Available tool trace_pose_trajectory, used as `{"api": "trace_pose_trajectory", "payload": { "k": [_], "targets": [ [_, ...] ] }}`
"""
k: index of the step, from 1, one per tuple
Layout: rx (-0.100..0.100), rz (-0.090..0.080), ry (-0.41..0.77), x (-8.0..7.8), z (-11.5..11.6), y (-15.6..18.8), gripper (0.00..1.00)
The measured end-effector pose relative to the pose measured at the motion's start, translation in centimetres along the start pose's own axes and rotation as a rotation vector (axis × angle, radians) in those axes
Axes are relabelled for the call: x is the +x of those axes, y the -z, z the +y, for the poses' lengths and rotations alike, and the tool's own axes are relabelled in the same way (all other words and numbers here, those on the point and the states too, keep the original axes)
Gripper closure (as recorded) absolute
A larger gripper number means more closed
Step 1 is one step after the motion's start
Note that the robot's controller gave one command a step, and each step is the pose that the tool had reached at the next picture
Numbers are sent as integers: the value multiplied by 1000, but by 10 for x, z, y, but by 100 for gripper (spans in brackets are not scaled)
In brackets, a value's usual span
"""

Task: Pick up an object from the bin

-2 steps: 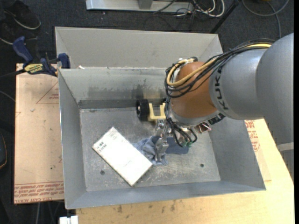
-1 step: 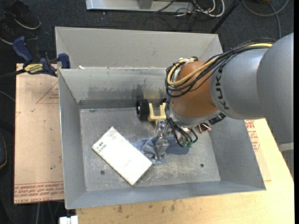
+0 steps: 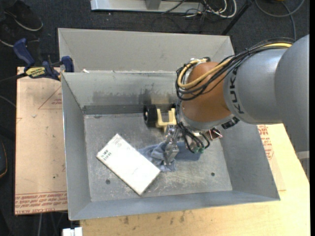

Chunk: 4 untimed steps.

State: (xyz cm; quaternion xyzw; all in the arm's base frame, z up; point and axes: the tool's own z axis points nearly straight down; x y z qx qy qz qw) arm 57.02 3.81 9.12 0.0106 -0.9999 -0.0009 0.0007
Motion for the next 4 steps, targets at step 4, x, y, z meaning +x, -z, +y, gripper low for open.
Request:
{"api": "trace_pose_trajectory", "payload": {
  "k": [4],
  "targets": [
    [0, -4, -1, -1, 0, 18, 100]
  ]
}}
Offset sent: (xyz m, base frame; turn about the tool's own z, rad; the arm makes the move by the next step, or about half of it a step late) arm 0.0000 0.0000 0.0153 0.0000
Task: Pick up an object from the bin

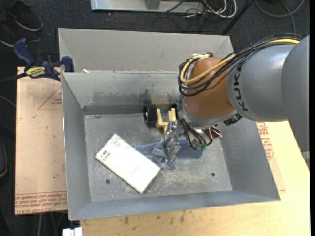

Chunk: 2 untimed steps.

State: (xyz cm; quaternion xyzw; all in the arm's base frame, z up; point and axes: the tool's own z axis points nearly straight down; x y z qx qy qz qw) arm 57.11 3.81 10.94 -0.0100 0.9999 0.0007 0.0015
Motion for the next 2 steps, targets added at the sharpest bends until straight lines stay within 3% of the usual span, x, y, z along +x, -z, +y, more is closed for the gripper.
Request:
{"api": "trace_pose_trajectory", "payload": {
  "k": [2],
  "targets": [
    [1, 10, 0, 2, 0, 25, 100]
  ]
}}
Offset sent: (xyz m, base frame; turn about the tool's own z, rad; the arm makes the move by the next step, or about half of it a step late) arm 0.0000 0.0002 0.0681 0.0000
